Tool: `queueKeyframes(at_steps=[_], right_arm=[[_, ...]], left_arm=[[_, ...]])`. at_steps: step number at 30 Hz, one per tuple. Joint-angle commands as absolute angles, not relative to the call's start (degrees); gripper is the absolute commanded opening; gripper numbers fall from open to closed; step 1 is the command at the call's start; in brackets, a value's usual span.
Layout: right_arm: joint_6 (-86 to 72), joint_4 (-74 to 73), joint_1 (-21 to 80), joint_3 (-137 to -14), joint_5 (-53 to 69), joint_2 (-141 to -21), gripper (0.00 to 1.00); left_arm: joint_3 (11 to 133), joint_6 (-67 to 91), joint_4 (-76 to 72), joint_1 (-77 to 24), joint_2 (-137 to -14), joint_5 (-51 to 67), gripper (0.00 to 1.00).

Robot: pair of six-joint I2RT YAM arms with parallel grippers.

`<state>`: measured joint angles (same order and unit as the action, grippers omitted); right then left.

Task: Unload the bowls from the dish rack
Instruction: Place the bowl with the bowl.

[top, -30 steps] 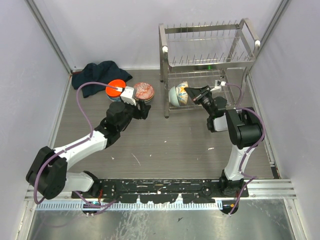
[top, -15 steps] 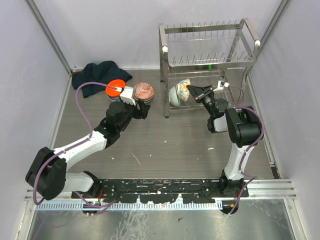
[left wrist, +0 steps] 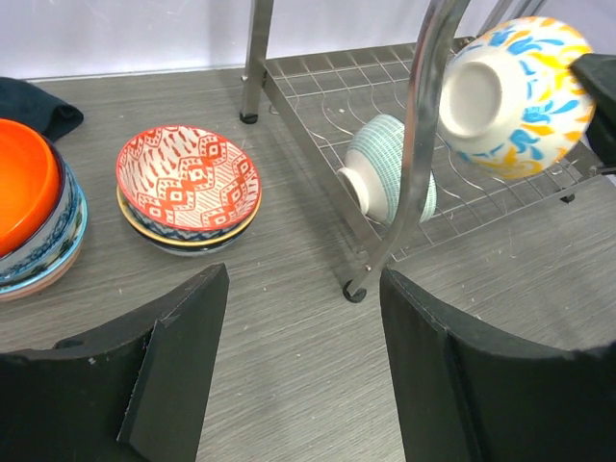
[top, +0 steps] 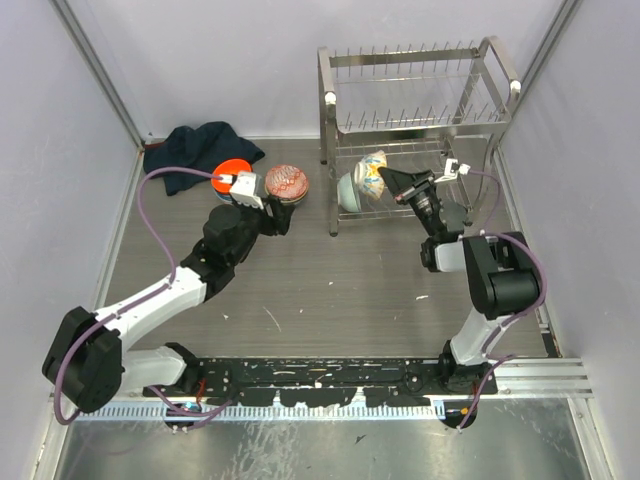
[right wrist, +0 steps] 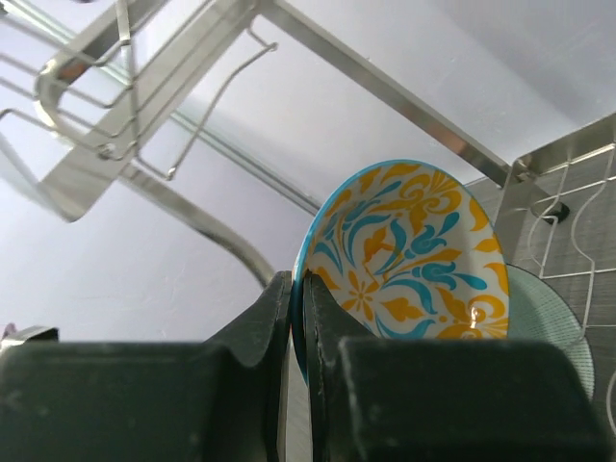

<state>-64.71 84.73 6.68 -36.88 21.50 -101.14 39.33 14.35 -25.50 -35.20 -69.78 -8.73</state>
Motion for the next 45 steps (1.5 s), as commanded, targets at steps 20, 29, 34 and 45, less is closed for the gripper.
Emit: queueKeyframes(at_steps=[20, 29, 34, 45], right_arm=[[-24.61, 37.54, 24.35, -35.81, 6.76, -59.98, 0.01], [-14.84, 31.89, 37.99, -38.99, 2.25, -59.66, 0.01], [-5.23, 26.85, 47.74, -48.5, -1.94, -66.73, 0.01], [6.63, 10.73, 53.0, -82.6, -13.67, -95.11, 0.01]], left_arm=[[38.67, 20.82, -14.83, -35.41, -60.98, -23.42, 0.73], [38.94, 19.8, -9.11, -35.21, -57.56, -28.46, 0.79], [40.39, 19.19, -3.53, -33.41, -56.15, -28.98, 0.87], [34.09, 23.6, 0.62, -29.14, -45.73, -34.31, 0.98]])
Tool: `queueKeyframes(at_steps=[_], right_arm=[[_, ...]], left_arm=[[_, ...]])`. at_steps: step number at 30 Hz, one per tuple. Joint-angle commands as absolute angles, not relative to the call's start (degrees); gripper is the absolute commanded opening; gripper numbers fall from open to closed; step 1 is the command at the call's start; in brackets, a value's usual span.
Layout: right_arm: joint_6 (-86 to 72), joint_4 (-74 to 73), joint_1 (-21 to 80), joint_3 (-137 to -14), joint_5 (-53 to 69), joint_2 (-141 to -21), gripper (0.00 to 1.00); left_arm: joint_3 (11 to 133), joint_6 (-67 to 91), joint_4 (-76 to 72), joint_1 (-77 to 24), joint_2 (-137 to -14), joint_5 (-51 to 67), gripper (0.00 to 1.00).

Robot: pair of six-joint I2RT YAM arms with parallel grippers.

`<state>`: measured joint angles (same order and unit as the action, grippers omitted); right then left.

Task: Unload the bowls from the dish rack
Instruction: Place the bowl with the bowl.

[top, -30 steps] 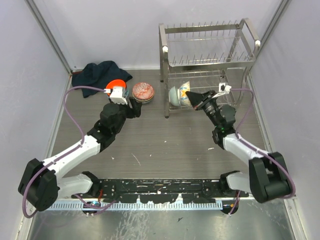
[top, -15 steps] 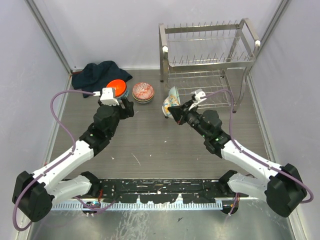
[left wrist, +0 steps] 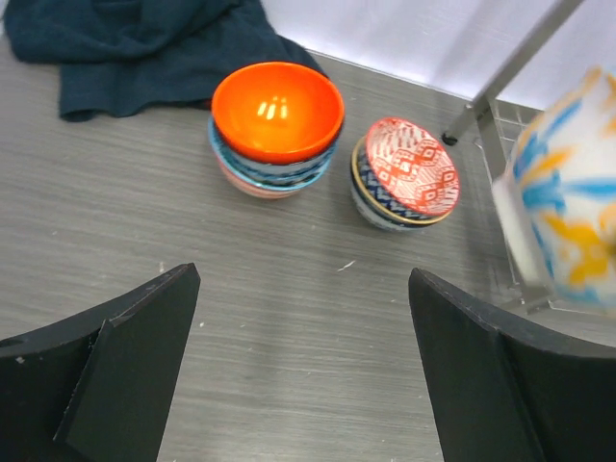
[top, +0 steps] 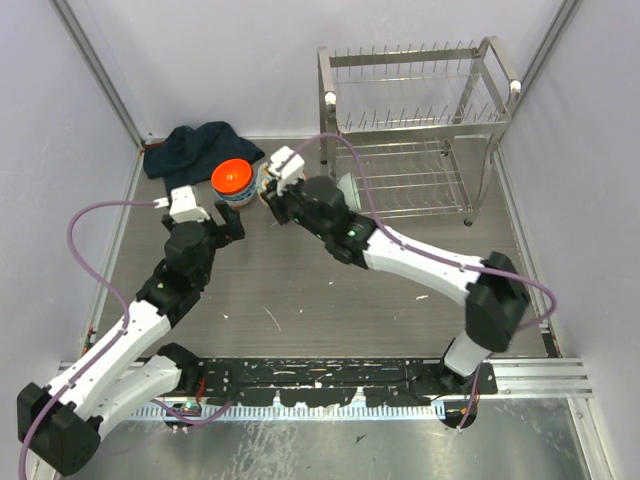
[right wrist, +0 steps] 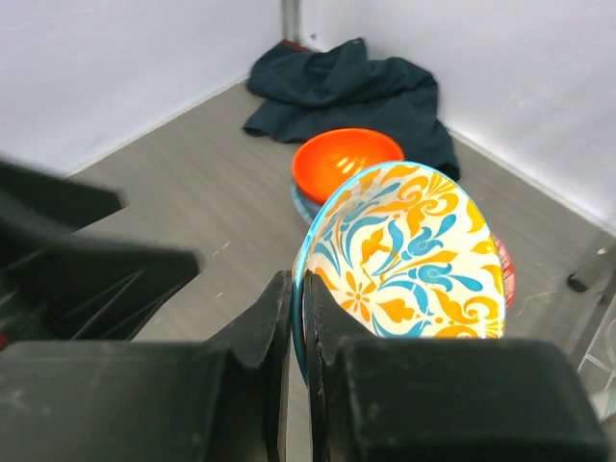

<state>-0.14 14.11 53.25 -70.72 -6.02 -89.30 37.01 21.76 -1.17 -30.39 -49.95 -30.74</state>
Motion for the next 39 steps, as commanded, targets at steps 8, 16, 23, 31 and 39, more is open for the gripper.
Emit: queueKeyframes(at_steps=[8, 16, 23, 31, 39], right_arm=[[13.78, 0.45, 53.0, -105.83, -21.58, -114.85, 0.01], [13.89, -3.2, 51.42, -115.26, -24.28, -124.15, 0.01], [12.35, -2.25, 48.97, -115.65, -23.84, -126.75, 0.01], [11.16, 0.0, 46.76, -114.41, -21.77, -127.68, 0.01], [10.57, 0.25, 46.41, -115.46, -20.2, -129.22, 0.01]], left_arm=[[33.04, 21.97, 4.15, -28.39, -39.19, -36.29, 0.98], [31.78, 21.46, 5.27, -28.3, -34.92, -36.07, 0.98], [31.45, 21.18, 4.88, -28.31, -34.01, -35.68, 0.98], [31.15, 20.79, 4.31, -28.32, -34.07, -35.9, 0.98], [30.93, 20.57, 3.91, -28.3, -34.05, -36.01, 0.98]])
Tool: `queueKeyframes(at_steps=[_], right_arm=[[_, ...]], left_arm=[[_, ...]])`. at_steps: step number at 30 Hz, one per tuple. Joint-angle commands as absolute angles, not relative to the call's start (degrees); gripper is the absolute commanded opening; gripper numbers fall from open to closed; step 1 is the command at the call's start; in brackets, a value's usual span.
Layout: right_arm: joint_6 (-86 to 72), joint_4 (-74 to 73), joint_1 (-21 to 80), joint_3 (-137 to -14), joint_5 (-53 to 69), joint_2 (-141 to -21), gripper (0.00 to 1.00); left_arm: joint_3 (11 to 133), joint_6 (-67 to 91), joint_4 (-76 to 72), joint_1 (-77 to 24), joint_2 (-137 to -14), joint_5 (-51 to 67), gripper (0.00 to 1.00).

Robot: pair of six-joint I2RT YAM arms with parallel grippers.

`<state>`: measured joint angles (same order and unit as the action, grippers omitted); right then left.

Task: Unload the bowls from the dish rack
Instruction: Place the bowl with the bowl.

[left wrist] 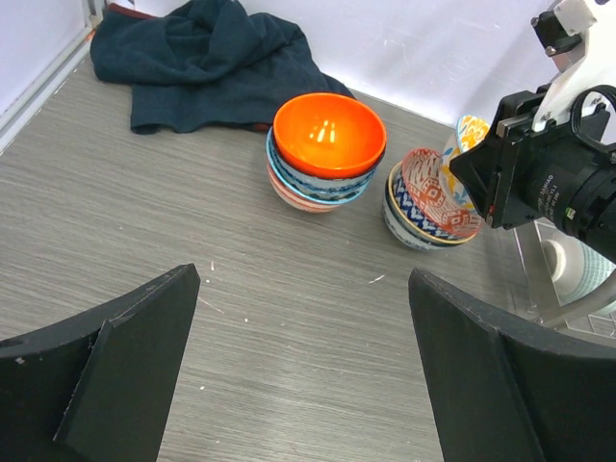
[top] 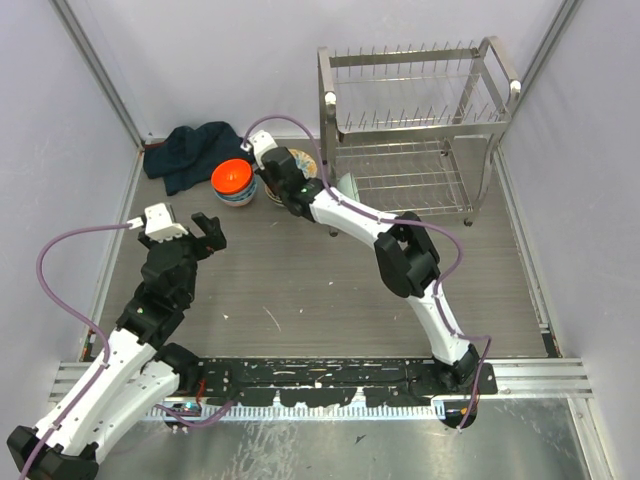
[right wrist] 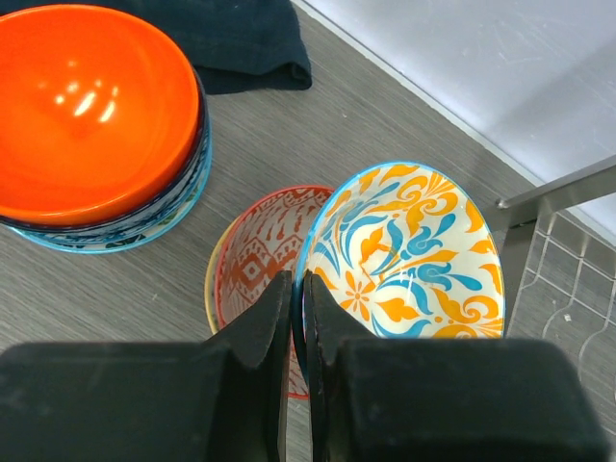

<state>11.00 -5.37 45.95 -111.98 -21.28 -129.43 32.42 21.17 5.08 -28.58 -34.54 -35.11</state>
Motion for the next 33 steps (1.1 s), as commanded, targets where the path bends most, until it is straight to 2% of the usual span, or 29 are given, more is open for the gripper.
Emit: queueKeyframes(at_steps=[1, 20, 27, 31, 33], right_arm=[[10.43, 0.31, 46.41, -115.44, -20.03, -129.32, 0.01], [7.94, 0.17, 46.41, -117.56, -16.56, -132.63, 0.01], [7.35, -0.78, 46.41, -118.33, -16.11, -133.68, 0.11], [7.02, -0.61, 46.5, -117.64, -16.08, -133.53, 0.27], [6.87, 0.21, 46.54, -116.57, -16.17, -132.76, 0.38]], left_arm=[[30.86, 20.57, 3.87, -28.3, -33.96, -36.03, 0.98], [30.58, 20.08, 3.25, -28.26, -33.67, -36.33, 0.98], [30.46, 19.96, 3.25, -28.21, -33.43, -36.52, 0.98], [30.37, 19.95, 3.29, -28.23, -33.24, -36.65, 0.98], [30.39, 19.95, 3.25, -28.22, -33.32, -36.59, 0.98]])
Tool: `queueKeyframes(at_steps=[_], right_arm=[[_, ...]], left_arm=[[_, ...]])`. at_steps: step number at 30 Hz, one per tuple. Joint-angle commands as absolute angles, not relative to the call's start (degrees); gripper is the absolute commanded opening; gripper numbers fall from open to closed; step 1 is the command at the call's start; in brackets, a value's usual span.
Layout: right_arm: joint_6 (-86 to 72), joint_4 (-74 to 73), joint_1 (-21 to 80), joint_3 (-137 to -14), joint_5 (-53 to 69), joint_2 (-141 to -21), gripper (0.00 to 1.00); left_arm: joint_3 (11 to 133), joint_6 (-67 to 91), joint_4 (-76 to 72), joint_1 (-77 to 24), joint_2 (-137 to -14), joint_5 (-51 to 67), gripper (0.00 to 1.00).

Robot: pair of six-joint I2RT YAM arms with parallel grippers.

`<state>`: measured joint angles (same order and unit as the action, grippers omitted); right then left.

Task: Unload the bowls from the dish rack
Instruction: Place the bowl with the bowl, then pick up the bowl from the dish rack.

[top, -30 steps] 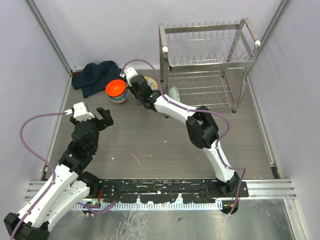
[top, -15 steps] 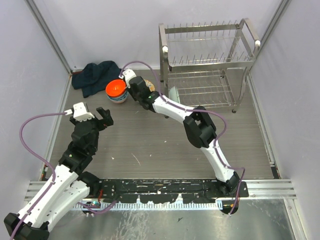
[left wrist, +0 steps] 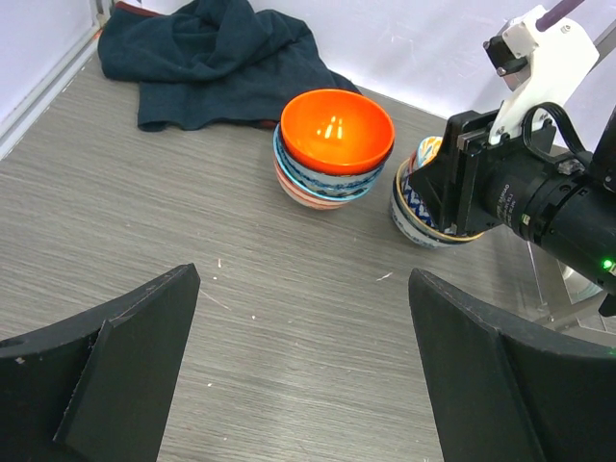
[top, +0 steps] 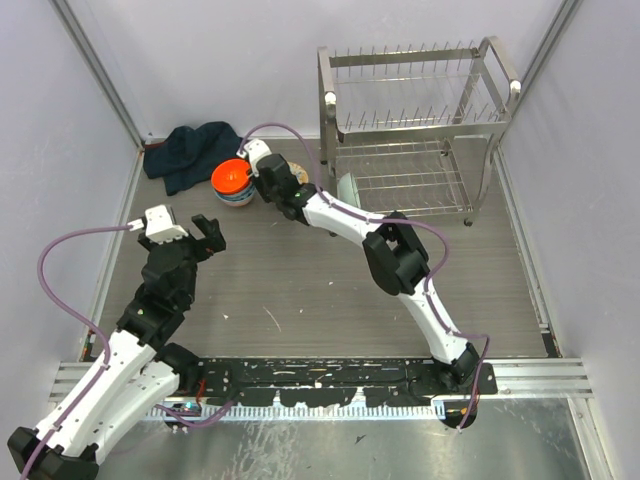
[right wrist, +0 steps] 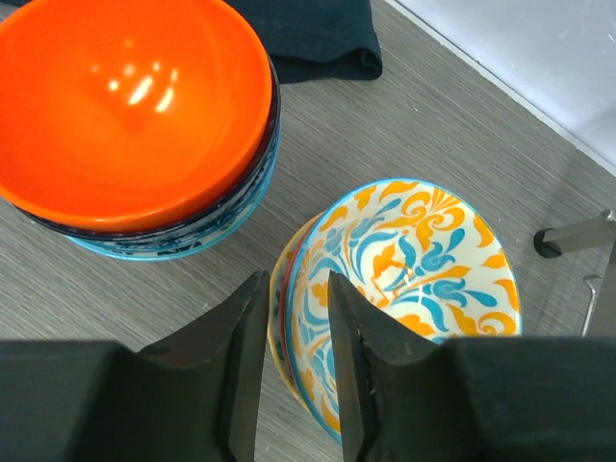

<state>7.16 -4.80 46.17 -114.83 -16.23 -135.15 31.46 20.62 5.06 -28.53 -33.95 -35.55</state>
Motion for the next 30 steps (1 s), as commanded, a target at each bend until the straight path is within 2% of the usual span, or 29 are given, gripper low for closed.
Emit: queueKeyframes(at_steps=[1, 4, 17, 24, 30], right_arm=[[6.79, 0.75, 46.58, -115.71, -16.11, -132.15, 0.41], [6.76, 3.21, 46.78, -112.78, -15.94, -129.51, 0.47], [8.03, 7.58, 51.16, -99.6, -18.42, -112.13, 0.51], [3.39, 10.51, 57.57, -79.66, -28.65, -95.26, 0.55], [-3.88, 17.18, 57.49, -55.99, -30.97, -72.46, 0.55]], left_arm=[[30.35, 19.95, 3.25, -28.21, -33.41, -36.57, 0.98], [30.4, 19.95, 3.12, -28.22, -33.67, -36.53, 0.98], [30.15, 19.87, 2.71, -28.21, -33.23, -35.88, 0.98], [30.71, 19.84, 3.54, -28.26, -33.0, -33.45, 0.98], [30.35, 20.43, 3.13, -28.22, -32.09, -31.74, 0.98]])
